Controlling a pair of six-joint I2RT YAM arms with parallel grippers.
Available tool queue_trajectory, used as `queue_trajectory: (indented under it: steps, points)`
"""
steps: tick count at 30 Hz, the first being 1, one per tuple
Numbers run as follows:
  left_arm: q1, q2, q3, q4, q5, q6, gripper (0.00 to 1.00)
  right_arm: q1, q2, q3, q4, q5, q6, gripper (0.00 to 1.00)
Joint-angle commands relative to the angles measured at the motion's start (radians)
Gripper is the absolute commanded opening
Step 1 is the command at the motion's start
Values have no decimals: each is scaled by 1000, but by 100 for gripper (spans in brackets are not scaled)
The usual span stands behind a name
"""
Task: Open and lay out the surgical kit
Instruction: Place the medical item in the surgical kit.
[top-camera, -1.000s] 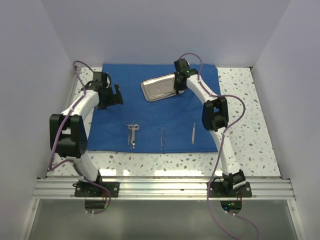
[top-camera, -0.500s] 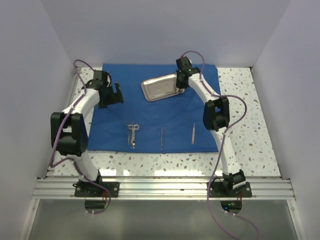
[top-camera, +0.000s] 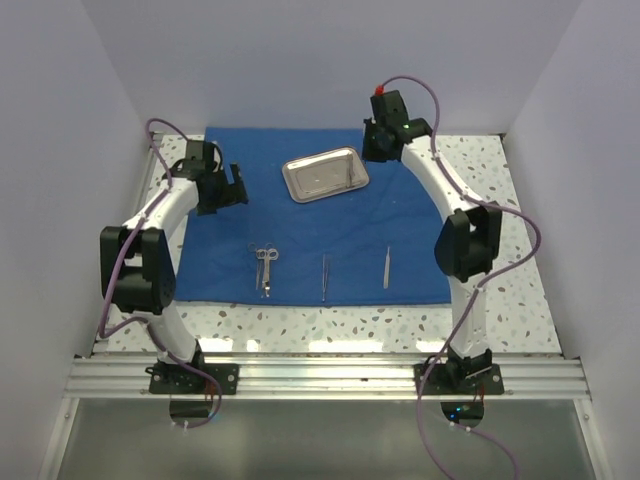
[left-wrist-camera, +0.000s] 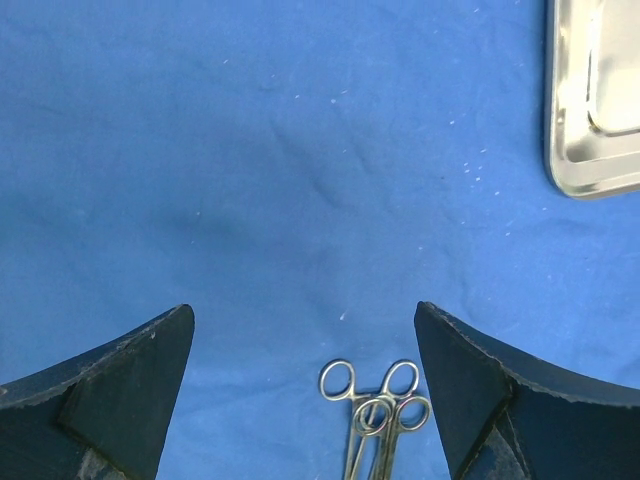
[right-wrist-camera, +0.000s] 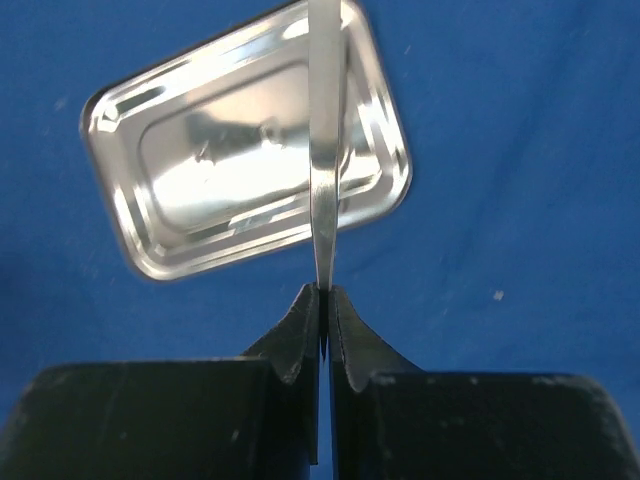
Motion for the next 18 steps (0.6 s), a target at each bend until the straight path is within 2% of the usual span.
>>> queue_trajectory:
  steps: [1,5,7,11,18]
  points:
    - [10,-38,-4,53,34,-14,95,60,-147,-149,-4,-153,40,0]
    - [10,22,51,56,77,-64,95,171,-305,-481,88,-194,87,0]
    - [8,54,90,45,82,-87,95,223,-377,-571,145,-208,150,0]
    - [10,201,298,-33,59,-101,95,272,-466,-798,235,-240,297,0]
    - [8,387,576,-130,102,-126,94,350,-514,-982,306,-220,426,0]
